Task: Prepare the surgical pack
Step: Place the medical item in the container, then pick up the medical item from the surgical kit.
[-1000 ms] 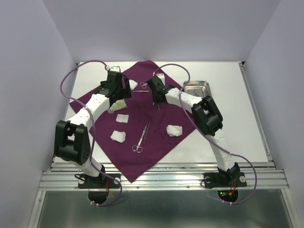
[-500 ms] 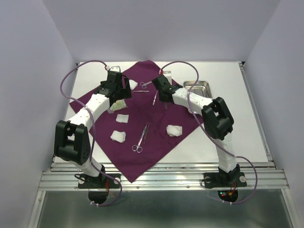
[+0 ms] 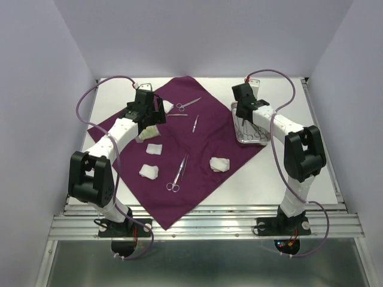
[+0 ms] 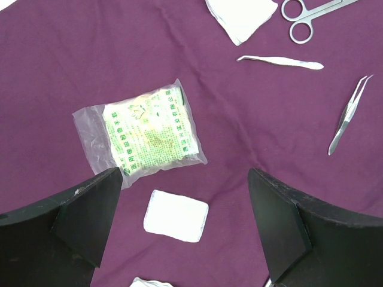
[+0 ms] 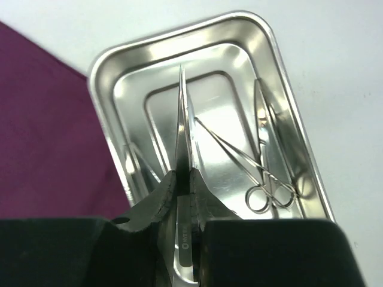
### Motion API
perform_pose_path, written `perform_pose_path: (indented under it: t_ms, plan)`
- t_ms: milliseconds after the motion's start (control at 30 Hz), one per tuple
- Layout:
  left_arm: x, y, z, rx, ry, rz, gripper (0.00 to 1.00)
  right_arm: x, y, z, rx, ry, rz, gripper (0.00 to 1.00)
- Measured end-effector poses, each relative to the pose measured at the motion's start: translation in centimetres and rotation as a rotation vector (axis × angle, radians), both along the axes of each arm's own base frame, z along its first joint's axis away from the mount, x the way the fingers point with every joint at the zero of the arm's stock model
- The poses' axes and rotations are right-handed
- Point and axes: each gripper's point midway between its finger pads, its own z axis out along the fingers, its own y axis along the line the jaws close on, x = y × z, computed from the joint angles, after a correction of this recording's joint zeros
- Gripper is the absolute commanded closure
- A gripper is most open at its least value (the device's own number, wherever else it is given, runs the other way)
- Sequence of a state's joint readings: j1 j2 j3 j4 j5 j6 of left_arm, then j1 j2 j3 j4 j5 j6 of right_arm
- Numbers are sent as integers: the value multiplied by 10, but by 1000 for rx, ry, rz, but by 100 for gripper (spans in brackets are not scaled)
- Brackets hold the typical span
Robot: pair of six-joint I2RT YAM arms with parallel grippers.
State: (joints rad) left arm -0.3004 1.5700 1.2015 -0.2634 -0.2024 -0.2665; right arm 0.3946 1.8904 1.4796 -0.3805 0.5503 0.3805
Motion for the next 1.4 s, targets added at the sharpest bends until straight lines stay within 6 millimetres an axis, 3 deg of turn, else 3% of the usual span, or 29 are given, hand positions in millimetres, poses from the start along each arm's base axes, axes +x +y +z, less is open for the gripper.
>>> perform_pose_path:
  t_ms: [133, 333, 400, 533, 700, 833, 967, 1100, 1133, 1267, 1400]
  plan:
    - [0, 0, 0, -1, -1, -1, 1, -11, -23, -24, -35, 55, -22, 97]
    - [0, -1, -1, -2, 3, -3, 1, -28, -27, -51, -59, 118, 4, 93]
    - [0, -1, -1, -2, 3, -3, 1, -29, -25, -55, -54, 124, 13, 74]
    - [0, -1, -1, -2, 2, -3, 1, -28, -24, -55, -49, 120, 23, 65]
    - [0, -1, -1, -2, 2, -3, 1, -27, -21, -50, -41, 108, 34, 65]
    - [0, -1, -1, -2, 2, -2, 1, -20, -11, -32, -23, 69, 59, 65]
    - [1, -1, -1, -2, 1, -2, 1, -9, 24, -4, 8, 2, 122, 64]
    - [1, -1, -1, -2, 1, -2, 1, -1, 85, 21, 52, -58, 232, 64]
    - [1, -1, -1, -2, 0, -1, 1, 1, 97, 24, 61, -66, 251, 59]
    - [1, 0, -1, 0, -1, 1, 1, 10, 144, 3, 79, -32, 318, 57]
    - [1, 1, -1, 5, -2, 6, 1, 17, 163, -36, 92, 47, 333, 57]
